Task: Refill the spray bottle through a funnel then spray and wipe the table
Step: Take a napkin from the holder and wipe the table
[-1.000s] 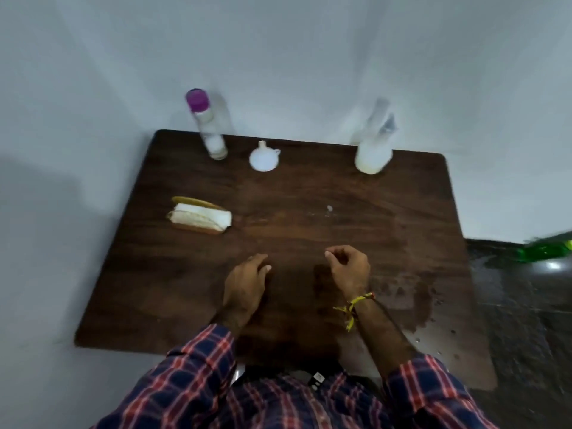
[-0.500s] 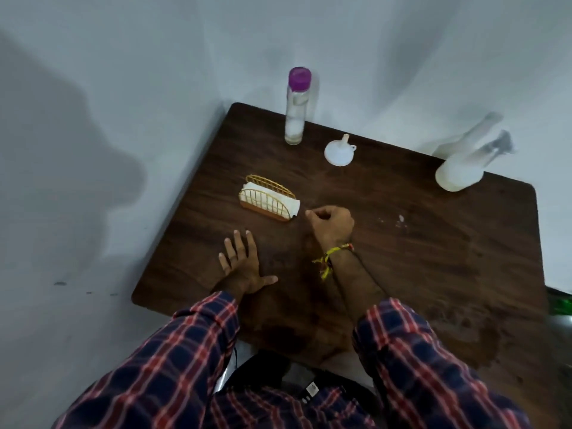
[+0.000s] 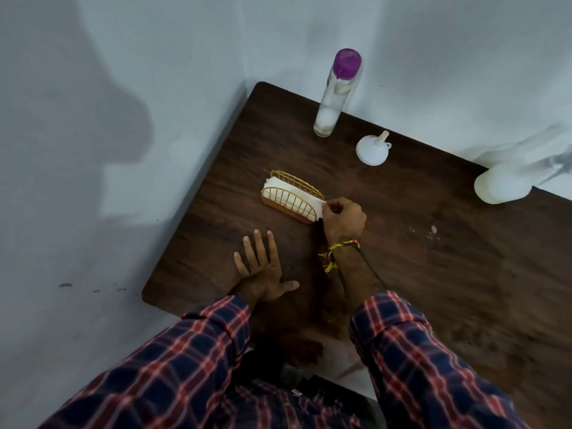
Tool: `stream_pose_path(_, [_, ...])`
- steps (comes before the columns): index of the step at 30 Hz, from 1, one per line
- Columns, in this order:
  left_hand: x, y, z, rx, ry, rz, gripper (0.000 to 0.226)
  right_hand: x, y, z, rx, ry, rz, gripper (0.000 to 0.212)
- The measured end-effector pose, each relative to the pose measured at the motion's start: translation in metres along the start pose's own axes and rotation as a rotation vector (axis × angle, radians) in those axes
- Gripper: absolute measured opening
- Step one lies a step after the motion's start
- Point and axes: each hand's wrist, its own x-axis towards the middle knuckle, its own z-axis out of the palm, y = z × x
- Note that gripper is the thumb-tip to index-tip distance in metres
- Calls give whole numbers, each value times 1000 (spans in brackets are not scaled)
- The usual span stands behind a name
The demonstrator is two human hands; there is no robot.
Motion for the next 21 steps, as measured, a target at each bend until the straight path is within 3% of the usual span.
stream_pose_path(11, [-2, -1, -6, -42, -54, 19, 132, -30, -19, -14, 236, 147, -408, 6])
stream_pose_path(14, [-3, -1, -7, -45, -58, 17, 132, -36, -23, -22, 321, 231, -503, 14])
stream_pose_path(21, [-10, 0, -10, -47, -29, 2, 133, -54, -20, -60, 455, 415, -526, 16])
